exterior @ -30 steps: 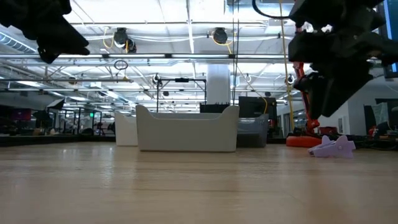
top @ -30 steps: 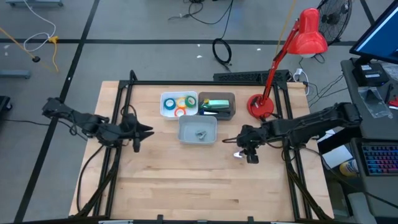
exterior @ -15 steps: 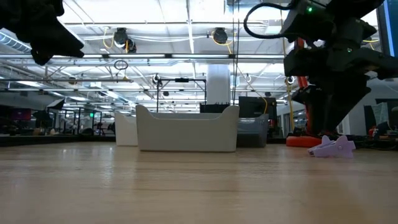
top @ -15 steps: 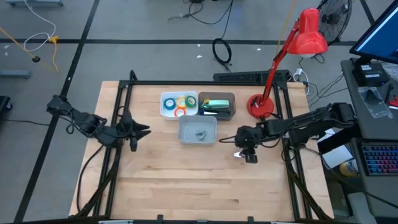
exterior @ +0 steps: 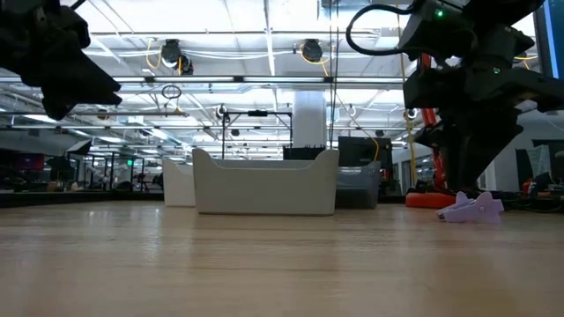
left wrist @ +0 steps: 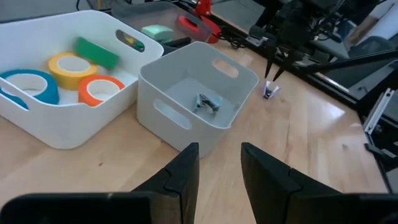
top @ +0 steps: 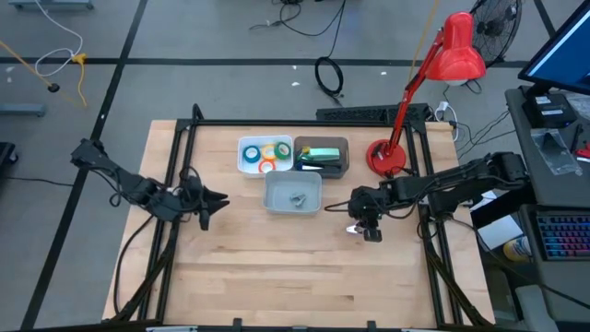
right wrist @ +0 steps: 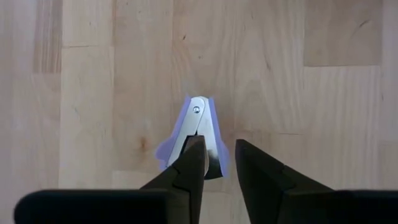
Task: Pick and place Stapler, Stapler remover, tape
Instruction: Put the light purple staple remover into the gray bin
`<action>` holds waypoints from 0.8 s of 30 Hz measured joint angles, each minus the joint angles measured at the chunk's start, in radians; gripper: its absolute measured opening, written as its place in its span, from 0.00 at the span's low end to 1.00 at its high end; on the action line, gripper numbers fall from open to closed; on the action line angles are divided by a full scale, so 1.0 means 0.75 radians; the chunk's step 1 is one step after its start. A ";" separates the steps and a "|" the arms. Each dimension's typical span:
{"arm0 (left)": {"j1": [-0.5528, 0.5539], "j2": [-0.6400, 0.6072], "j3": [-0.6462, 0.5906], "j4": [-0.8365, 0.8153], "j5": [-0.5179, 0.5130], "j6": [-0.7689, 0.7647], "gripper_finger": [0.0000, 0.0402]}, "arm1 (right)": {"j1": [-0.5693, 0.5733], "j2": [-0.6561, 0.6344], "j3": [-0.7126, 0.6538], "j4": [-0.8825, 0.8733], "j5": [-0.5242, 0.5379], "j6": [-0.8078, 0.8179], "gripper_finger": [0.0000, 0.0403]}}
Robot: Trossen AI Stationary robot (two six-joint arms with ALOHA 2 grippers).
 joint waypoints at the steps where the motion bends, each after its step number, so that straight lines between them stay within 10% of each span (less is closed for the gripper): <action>1: 0.000 0.000 -0.017 0.024 -0.001 0.001 0.30 | 0.000 0.000 0.000 -0.003 0.000 0.014 0.20; 24: 0.001 -0.002 -0.202 0.281 -0.009 -0.014 0.30 | -0.001 0.003 -0.001 -0.009 -0.001 0.025 0.30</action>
